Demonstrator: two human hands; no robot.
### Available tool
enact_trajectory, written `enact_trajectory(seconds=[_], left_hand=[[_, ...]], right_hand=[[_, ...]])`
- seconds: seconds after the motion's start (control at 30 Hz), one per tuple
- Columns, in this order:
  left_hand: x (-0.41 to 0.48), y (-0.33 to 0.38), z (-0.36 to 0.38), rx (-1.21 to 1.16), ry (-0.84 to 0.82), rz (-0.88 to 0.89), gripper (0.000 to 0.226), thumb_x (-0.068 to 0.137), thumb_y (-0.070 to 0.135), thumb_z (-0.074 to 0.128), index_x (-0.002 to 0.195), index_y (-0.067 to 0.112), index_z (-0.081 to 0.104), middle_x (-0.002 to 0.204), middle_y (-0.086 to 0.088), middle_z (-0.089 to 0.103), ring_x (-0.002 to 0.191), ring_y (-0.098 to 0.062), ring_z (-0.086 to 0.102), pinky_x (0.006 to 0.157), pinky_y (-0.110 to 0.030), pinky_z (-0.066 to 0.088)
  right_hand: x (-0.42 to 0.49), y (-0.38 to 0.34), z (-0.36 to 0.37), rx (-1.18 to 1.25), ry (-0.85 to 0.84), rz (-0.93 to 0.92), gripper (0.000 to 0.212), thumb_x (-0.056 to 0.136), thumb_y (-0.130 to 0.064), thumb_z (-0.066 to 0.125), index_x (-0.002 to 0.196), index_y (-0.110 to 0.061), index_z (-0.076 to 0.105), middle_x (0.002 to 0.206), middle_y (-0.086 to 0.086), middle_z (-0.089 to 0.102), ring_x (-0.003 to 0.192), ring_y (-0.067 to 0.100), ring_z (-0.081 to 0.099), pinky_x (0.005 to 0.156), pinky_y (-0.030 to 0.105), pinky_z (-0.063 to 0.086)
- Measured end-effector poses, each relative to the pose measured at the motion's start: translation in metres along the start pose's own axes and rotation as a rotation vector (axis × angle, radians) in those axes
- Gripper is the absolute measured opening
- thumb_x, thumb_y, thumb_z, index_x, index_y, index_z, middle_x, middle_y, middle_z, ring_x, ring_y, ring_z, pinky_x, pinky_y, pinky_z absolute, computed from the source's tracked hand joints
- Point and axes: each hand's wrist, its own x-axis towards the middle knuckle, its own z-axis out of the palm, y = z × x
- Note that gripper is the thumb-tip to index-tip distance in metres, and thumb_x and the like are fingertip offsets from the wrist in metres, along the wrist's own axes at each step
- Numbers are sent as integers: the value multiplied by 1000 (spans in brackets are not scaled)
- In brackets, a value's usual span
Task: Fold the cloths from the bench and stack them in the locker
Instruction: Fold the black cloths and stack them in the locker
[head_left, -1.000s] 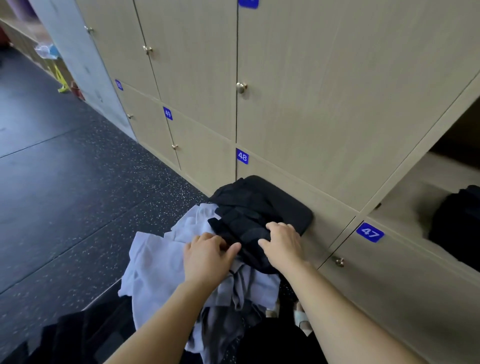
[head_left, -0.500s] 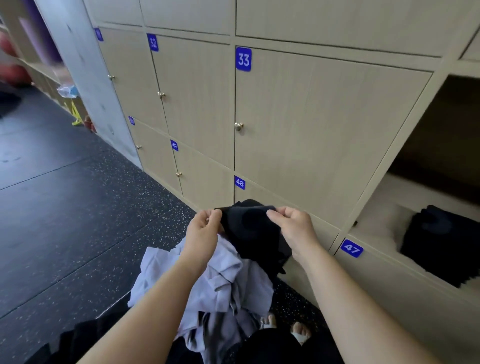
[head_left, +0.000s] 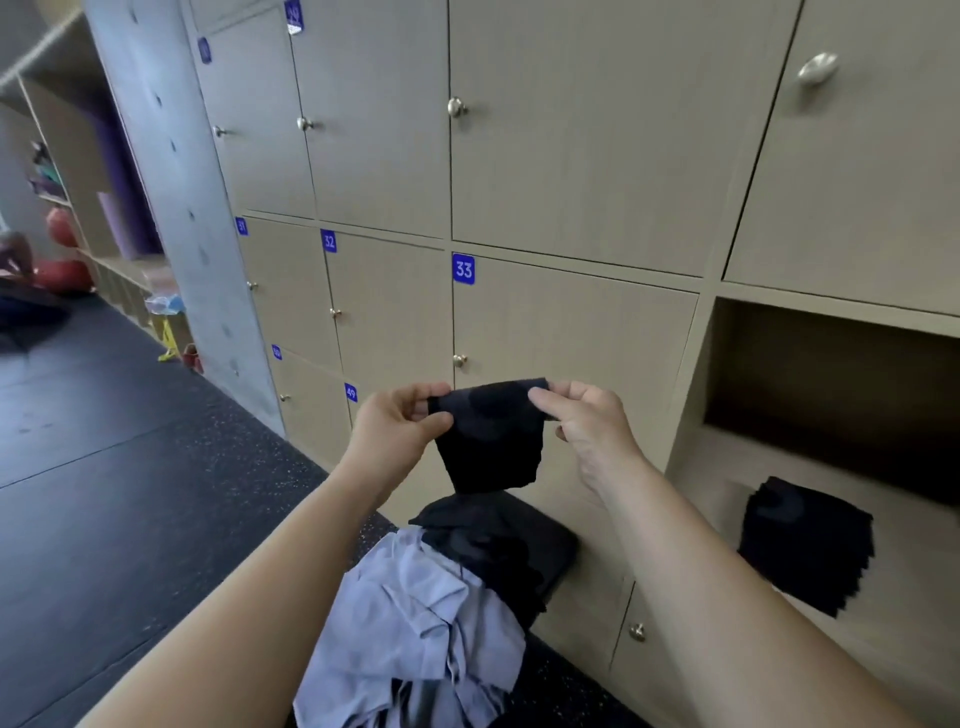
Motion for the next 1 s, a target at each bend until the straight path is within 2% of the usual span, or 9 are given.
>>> enact_trajectory(seconds=[0.07, 0.27, 0.37, 0.47, 0.57, 0.67, 0.77, 0.9, 1.0], left_hand=[[-3, 15, -2, 61, 19, 33, 27, 88, -4, 64, 109, 13, 66, 82, 3, 70, 73, -3, 65, 70, -10, 50], [-5, 43, -7, 206, -10, 95, 9, 94, 12, 61, 94, 14, 69, 77, -8, 54, 71, -16, 53, 68, -25, 43], [-7, 50, -8, 109, -39, 50, 11, 97, 14, 56, 96, 8, 65, 84, -6, 61, 79, -16, 55, 70, -23, 42], [-10, 51, -5, -29, -75, -31, 18, 100, 17, 52, 109, 6, 63, 102, -7, 69, 100, -18, 60, 85, -29, 44], [-12, 49, -1, -153, -105, -44, 16, 101, 17, 50, 110, 9, 60, 103, -9, 70, 101, -24, 65, 84, -32, 53], [-11, 48, 2, -126, -104, 19, 13, 101, 16, 51, 108, 9, 60, 97, -8, 72, 95, -23, 68, 84, -36, 55], [-11, 51, 8, -70, -172, 82, 12, 99, 14, 55, 105, 6, 62, 89, -7, 74, 86, -21, 70, 77, -31, 56], [-13, 56, 22, -24, -235, 127, 5, 95, 13, 62, 92, 11, 65, 79, -3, 73, 71, -16, 68, 65, -28, 55], [-14, 53, 24, -79, -291, 65, 14, 91, 18, 68, 100, 8, 63, 81, -4, 73, 70, -17, 70, 58, -23, 53]], right_hand=[[-2, -10, 0, -16, 26, -25, 8, 87, -9, 67, 81, -14, 67, 76, -4, 67, 69, 2, 61, 52, 3, 41], [-6, -34, 2, -69, 40, -97, 10, 87, -17, 69, 83, -9, 65, 74, -2, 64, 64, 6, 57, 51, 7, 42], [-7, -39, 3, -73, 33, -108, 11, 87, -19, 69, 82, -10, 64, 75, -1, 65, 65, 7, 57, 56, 10, 44], [-8, -39, 4, -56, 42, -99, 13, 86, -19, 69, 85, -7, 63, 78, 3, 66, 71, 13, 60, 69, 27, 52], [-10, -40, 5, -23, 40, -78, 12, 87, -15, 69, 86, -9, 59, 80, 4, 65, 72, 14, 62, 65, 27, 53], [-12, -43, 1, 28, 40, -59, 30, 83, -17, 73, 102, -12, 51, 93, 7, 65, 75, 15, 64, 62, 24, 50], [-13, -49, -4, -127, -78, -71, 49, 78, -27, 79, 117, -16, 51, 100, 7, 68, 83, 16, 67, 68, 25, 50], [-13, -51, -2, -456, -311, -129, 16, 78, -24, 78, 91, -18, 69, 86, 3, 72, 75, 13, 66, 69, 28, 51], [-14, -47, -7, -404, -282, -137, 8, 86, -14, 69, 79, -17, 69, 73, 1, 68, 65, 12, 60, 61, 24, 47]])
